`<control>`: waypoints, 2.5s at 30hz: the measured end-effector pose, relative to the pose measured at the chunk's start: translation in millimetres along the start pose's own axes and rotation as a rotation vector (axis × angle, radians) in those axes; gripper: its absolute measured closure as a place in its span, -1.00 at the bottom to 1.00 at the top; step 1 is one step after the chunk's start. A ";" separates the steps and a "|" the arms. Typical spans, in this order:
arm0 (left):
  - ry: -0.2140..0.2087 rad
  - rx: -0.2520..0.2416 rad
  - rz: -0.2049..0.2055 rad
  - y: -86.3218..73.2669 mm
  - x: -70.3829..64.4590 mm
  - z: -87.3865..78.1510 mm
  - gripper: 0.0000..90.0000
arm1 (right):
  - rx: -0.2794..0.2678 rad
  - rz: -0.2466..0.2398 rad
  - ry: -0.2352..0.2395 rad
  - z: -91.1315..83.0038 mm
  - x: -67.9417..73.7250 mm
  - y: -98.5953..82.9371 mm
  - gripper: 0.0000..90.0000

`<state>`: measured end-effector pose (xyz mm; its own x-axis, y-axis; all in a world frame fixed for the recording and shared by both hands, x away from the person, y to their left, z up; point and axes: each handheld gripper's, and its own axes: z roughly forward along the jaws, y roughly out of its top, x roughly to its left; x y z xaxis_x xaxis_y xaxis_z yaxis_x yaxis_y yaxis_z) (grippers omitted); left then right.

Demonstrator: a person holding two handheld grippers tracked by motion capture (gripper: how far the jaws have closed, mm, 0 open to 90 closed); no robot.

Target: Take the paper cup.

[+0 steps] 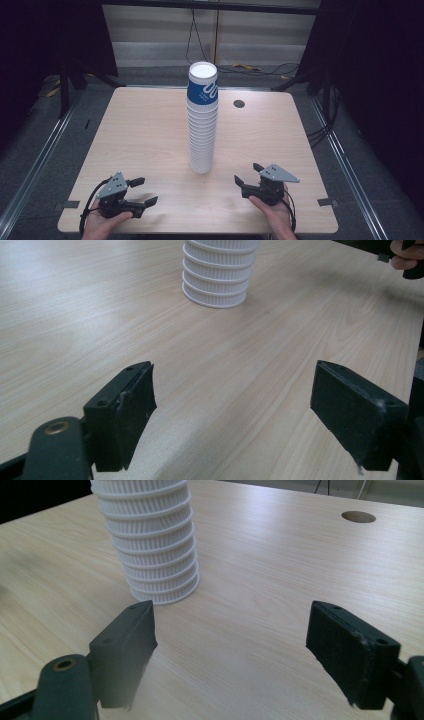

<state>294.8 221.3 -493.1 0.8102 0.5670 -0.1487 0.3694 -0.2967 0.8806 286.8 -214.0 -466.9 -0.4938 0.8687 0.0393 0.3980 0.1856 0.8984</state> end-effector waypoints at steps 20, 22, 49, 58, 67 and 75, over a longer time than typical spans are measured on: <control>-0.057 0.023 0.009 -0.2 -4.0 3.4 -0.53 | -0.033 -0.043 0.085 -5.0 11.7 16.6 -0.41; -0.055 0.019 0.002 0.1 -4.0 1.5 -0.53 | -0.027 -0.057 0.099 -4.6 15.4 18.0 -0.42; -0.031 0.015 -0.013 -0.7 -3.4 -1.7 -0.64 | -0.057 -0.081 0.208 -4.2 28.1 78.2 -0.55; -0.030 0.006 -0.015 -1.4 -3.4 -3.1 -0.61 | -0.071 -0.094 0.229 -1.2 33.3 95.8 -0.55; -0.088 0.008 -0.020 -1.8 -6.7 1.1 -0.61 | -0.106 -0.120 0.234 -7.8 30.8 128.4 -0.61; -0.101 0.009 -0.018 -1.3 -8.5 3.4 -0.61 | -0.151 -0.130 0.253 -10.8 28.8 163.2 -0.64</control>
<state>289.0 214.3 -494.5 0.8451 0.4920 -0.2093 0.3879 -0.2948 0.8733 329.2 -163.6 -314.4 -0.7174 0.6965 0.0103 0.2088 0.2009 0.9571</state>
